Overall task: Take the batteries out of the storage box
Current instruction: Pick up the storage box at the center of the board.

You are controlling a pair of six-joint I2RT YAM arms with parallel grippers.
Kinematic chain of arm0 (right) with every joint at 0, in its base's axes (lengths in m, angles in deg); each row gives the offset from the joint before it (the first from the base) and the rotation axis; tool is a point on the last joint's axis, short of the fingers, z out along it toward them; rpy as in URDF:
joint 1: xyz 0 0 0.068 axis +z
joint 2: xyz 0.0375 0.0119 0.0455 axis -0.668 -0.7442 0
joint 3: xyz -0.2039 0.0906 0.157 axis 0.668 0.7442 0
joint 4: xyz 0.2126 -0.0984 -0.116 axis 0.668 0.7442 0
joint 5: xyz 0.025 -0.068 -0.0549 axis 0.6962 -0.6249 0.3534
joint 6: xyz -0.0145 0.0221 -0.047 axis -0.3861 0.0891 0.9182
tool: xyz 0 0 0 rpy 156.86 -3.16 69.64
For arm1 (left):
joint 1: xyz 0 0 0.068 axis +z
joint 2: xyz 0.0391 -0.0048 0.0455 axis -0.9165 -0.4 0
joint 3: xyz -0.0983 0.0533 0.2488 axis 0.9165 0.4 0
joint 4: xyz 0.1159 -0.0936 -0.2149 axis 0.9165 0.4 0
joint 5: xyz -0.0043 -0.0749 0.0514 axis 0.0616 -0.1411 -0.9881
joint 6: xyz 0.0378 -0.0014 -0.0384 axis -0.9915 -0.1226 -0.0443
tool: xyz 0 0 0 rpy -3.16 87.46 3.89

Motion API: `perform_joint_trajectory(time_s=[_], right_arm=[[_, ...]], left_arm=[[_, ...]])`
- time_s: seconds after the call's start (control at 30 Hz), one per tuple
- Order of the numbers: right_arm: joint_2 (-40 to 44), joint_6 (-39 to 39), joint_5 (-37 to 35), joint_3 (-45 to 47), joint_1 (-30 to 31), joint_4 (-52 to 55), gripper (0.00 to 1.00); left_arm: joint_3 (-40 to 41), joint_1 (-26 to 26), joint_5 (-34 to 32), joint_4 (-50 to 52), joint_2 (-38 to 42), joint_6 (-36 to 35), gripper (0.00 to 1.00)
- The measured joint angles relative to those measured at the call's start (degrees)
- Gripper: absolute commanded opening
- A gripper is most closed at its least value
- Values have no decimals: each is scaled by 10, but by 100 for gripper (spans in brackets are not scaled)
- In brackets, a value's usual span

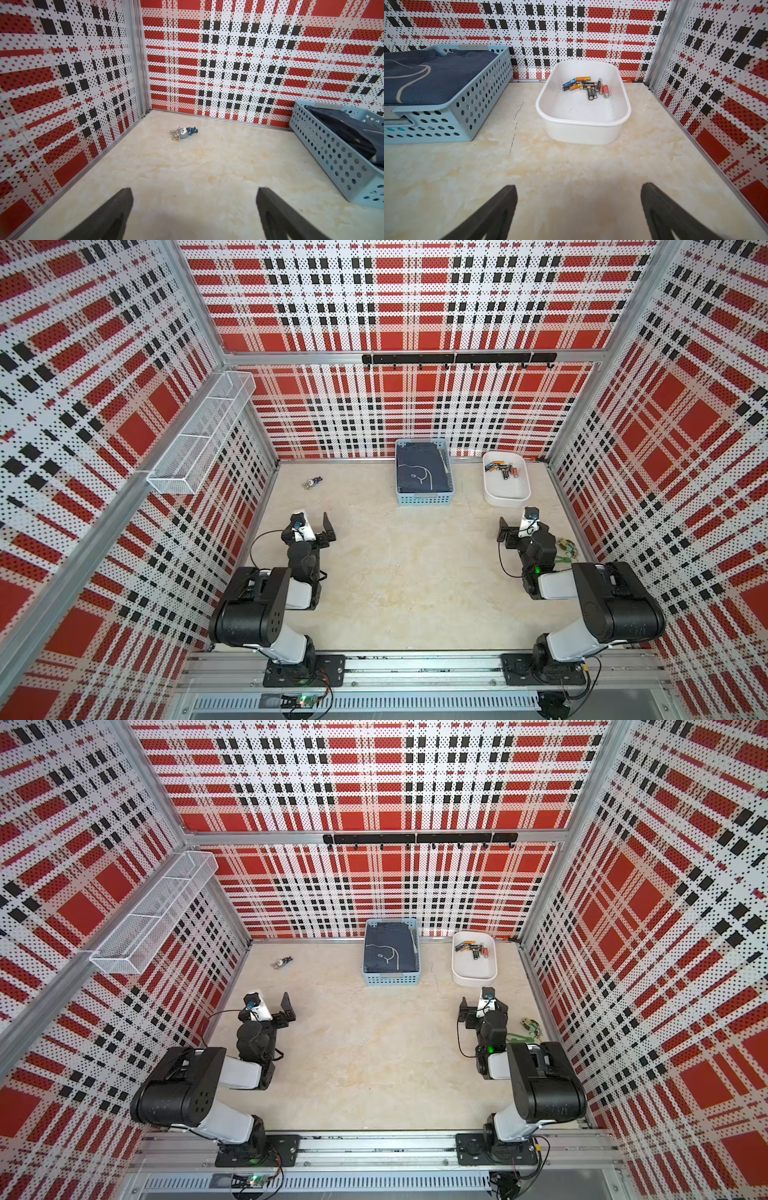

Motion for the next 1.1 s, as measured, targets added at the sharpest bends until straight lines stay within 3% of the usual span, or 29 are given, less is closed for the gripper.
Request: perform_joint_trajectory(time_s=[0.5,0.63,0.73,0.8,0.87,0.93,1.03,1.1], right_arm=[[3,-1,-2,-3,0,12,100],[35,-10,-16,-91,0,169,100],[82,-22,-16,-164,8,260,100],[115,-28,-21,-196,24,305,100],[113,-42,-23,-259,37,374,95],[65,-53,-20,-366,46,456,91],[5,-67,-16,-464,44,520,94],[-35,-78,-4,-523,33,579,89]], left_arm=[[0,0,-2,0,0,0,99],[-2,-18,-38,46,39,-5,96],[-20,-88,-110,119,139,-15,94],[-78,-133,-127,188,185,-5,90],[-178,-172,-132,261,183,13,85],[-304,-219,-132,340,141,31,84],[-486,-306,-127,443,43,51,84],[-597,-358,-110,511,-33,65,80]])
